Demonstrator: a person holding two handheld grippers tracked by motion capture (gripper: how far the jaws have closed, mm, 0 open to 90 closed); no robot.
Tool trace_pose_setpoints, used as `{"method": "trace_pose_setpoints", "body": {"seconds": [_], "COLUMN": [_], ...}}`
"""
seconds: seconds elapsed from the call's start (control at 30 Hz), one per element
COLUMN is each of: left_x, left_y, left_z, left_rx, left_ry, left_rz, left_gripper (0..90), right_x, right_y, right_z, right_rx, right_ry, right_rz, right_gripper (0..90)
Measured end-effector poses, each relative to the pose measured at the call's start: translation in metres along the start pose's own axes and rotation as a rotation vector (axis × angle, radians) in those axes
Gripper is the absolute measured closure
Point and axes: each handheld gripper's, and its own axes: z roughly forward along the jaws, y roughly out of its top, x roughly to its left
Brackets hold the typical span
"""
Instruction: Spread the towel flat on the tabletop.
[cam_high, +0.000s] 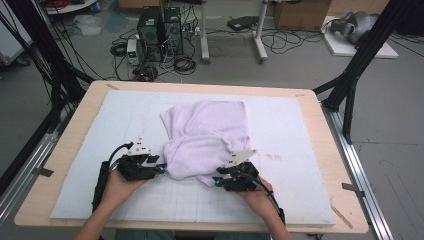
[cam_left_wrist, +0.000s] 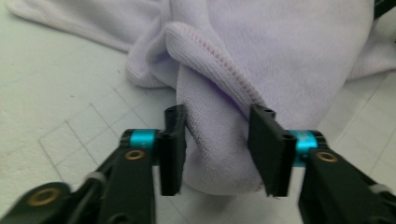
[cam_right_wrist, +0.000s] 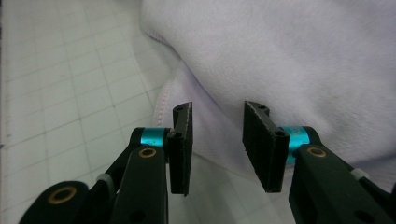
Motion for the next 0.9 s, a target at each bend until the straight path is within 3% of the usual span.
{"method": "trace_pose_setpoints", "body": {"seconds": [0.07,0.13,0.23,0.37,0.47,0.63,0.77,0.9], "left_x": [0.0,0.0,0.0,-0.002,-0.007,-0.028,-0.043,-0.057], "left_y": [0.0,0.0,0.0,0.001,0.002,-0.002,-0.009,-0.016], "left_z": [0.005,0.009,0.011,0.003,-0.009,-0.028,-0.043,-0.059], "left_rx": [0.018,0.035,0.029,0.001,-0.029,-0.075,-0.094,-0.081], "left_ry": [-0.004,-0.005,-0.011,-0.006,-0.022,-0.052,-0.085,-0.103], "left_rz": [0.013,0.018,0.018,0.003,-0.002,0.01,0.011,0.031], "left_gripper": [73.8,79.8,83.3,84.7,84.6,84.9,85.0,82.8], "right_x": [0.001,0.002,0.001,-0.004,-0.007,-0.006,0.006,0.026], "right_y": [0.001,0.003,0.003,0.002,0.0,-0.004,-0.012,-0.018], "right_z": [0.008,0.012,0.014,0.008,-0.012,-0.06,-0.088,-0.1], "right_rx": [0.033,0.031,0.025,0.015,-0.034,-0.106,-0.112,-0.096], "right_ry": [-0.013,-0.018,0.004,0.032,0.05,0.07,0.09,0.139], "right_rz": [-0.007,-0.005,-0.013,-0.003,-0.01,-0.037,-0.051,-0.094], "right_gripper": [66.1,72.4,86.2,87.9,87.9,87.9,88.0,87.7]}}
